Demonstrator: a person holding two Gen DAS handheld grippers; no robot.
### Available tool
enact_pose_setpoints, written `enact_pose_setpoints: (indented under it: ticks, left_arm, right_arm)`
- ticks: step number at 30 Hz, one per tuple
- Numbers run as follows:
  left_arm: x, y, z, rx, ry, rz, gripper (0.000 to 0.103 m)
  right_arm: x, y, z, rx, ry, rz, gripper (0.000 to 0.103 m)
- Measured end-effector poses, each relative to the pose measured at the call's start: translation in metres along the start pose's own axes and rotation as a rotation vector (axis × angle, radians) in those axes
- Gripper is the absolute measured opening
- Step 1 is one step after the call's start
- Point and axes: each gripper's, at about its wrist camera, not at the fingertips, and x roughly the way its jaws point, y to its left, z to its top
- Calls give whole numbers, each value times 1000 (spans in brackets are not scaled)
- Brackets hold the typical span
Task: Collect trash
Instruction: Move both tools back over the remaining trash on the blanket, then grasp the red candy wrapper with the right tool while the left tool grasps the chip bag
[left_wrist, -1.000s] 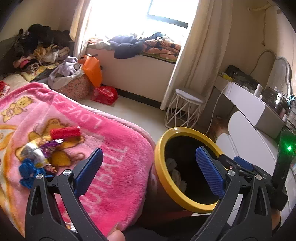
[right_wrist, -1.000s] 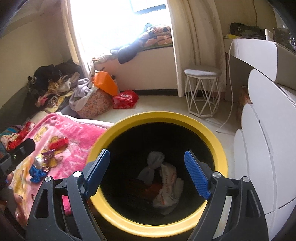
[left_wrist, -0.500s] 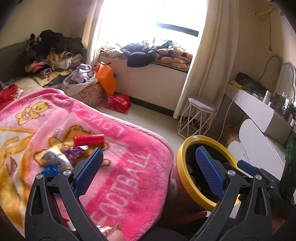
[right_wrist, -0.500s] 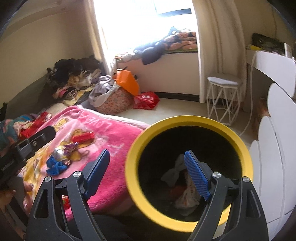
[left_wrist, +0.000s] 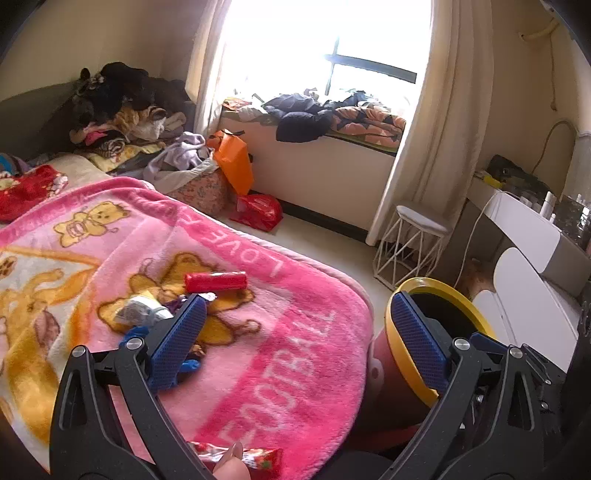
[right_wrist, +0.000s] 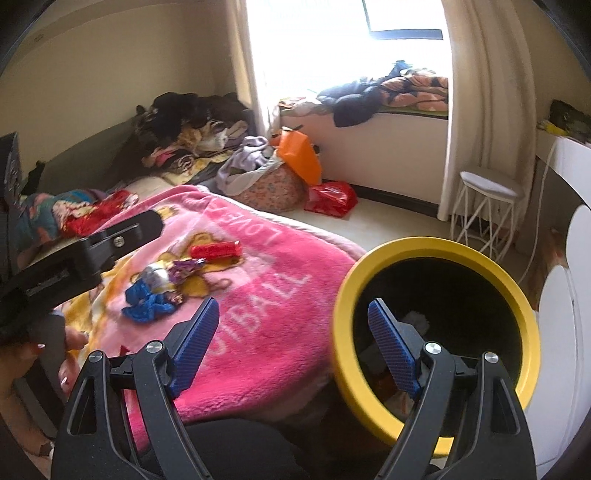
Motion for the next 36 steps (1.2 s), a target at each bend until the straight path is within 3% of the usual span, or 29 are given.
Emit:
enact_pose_setpoints:
  ticks: [18, 36]
  left_arm:
    - [-6, 45, -1, -66, -5, 71, 92]
    - [-7, 109, -3, -183, 12, 166, 92]
  right_arm:
    - [15, 59, -13, -127, 69, 127, 80]
    - [44, 115, -32, -290, 236, 252, 80]
